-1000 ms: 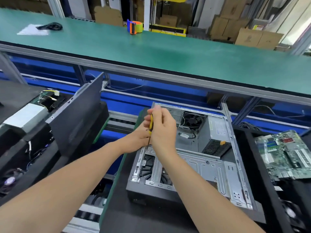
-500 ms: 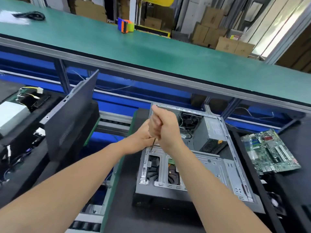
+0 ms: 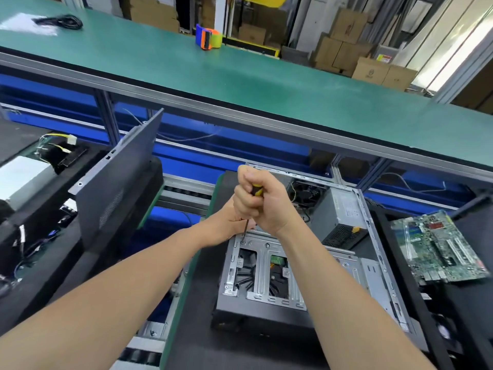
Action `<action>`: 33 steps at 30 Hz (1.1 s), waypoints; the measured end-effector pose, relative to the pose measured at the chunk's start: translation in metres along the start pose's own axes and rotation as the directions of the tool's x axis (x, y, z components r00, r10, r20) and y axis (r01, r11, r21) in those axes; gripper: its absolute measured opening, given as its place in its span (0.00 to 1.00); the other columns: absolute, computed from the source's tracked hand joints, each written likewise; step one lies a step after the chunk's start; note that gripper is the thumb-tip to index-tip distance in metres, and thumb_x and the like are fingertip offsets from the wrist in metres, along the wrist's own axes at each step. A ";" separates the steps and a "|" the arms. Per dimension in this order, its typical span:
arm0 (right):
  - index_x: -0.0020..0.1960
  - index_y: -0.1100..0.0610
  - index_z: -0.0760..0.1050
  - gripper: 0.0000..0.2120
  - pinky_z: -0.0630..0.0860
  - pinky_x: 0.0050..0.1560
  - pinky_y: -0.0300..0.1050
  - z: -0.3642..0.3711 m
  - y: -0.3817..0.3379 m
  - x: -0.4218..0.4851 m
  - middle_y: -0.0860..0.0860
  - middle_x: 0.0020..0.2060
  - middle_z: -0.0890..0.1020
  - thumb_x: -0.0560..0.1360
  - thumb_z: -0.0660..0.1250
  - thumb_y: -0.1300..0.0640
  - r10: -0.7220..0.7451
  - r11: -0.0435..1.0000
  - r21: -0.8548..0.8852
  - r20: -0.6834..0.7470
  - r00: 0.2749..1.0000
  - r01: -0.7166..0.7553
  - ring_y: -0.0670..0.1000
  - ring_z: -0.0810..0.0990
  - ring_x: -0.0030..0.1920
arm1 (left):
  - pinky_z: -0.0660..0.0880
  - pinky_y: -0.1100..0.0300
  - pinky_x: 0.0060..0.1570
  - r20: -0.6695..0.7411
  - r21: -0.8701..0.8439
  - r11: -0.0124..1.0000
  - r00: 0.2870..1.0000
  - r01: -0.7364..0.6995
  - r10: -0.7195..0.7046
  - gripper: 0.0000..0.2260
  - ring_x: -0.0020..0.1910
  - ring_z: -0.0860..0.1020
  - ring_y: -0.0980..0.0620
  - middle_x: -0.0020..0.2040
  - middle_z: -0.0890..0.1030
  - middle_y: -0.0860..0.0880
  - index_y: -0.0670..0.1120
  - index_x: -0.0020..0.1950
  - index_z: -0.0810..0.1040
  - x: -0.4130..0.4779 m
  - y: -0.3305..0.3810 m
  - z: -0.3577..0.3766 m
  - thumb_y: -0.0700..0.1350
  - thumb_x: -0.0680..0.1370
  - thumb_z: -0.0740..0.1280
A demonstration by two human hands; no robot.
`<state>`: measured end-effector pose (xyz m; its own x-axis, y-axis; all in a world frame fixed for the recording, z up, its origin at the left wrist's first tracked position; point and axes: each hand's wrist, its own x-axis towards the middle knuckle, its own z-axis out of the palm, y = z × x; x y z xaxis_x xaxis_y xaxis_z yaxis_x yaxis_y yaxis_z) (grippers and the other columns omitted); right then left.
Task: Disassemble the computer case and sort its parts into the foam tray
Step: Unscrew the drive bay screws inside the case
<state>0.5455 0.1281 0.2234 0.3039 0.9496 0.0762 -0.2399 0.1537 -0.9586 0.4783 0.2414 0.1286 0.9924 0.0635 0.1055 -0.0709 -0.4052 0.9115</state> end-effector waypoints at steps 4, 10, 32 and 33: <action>0.37 0.53 0.69 0.14 0.70 0.37 0.47 0.010 0.002 -0.012 0.51 0.27 0.69 0.80 0.56 0.54 -0.097 0.975 -0.218 -0.227 0.969 0.046 0.55 0.68 0.31 | 0.69 0.48 0.71 0.044 -0.029 0.998 0.998 0.047 -0.046 0.13 0.68 0.72 0.46 0.66 0.72 0.46 0.45 0.58 0.80 -0.003 0.001 0.000 0.53 0.81 0.66; 0.50 0.54 0.79 0.15 0.76 0.40 0.35 0.044 0.016 -0.019 0.46 0.34 0.81 0.85 0.63 0.44 -0.280 0.930 -0.367 -0.764 0.581 -0.035 0.42 0.81 0.35 | 0.74 0.38 0.61 0.023 0.001 1.000 0.999 0.026 -0.026 0.07 0.63 0.72 0.38 0.62 0.70 0.42 0.49 0.44 0.79 0.003 -0.004 0.004 0.49 0.79 0.65; 0.30 0.55 0.59 0.19 0.52 0.27 0.38 0.003 0.005 -0.007 0.49 0.22 0.55 0.77 0.61 0.54 0.011 1.000 0.005 -0.106 0.994 -0.010 0.47 0.52 0.23 | 0.72 0.68 0.55 -0.045 -0.024 1.000 0.999 0.011 -0.012 0.18 0.56 0.74 0.63 0.58 0.76 0.48 0.44 0.64 0.71 -0.001 0.000 0.002 0.47 0.76 0.63; 0.30 0.55 0.58 0.18 0.51 0.27 0.39 0.001 0.003 -0.007 0.49 0.22 0.55 0.75 0.61 0.53 0.031 0.999 0.018 -0.057 0.998 -0.030 0.47 0.52 0.23 | 0.72 0.70 0.54 -0.044 -0.015 1.000 0.999 0.010 -0.010 0.17 0.55 0.74 0.65 0.57 0.76 0.49 0.44 0.64 0.72 0.000 -0.002 0.002 0.47 0.76 0.63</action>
<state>0.5414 0.1228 0.2200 0.3482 0.9369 0.0305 -0.2657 0.1298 -0.9553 0.4784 0.2405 0.1266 0.9877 0.1079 0.1136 -0.0629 -0.3912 0.9181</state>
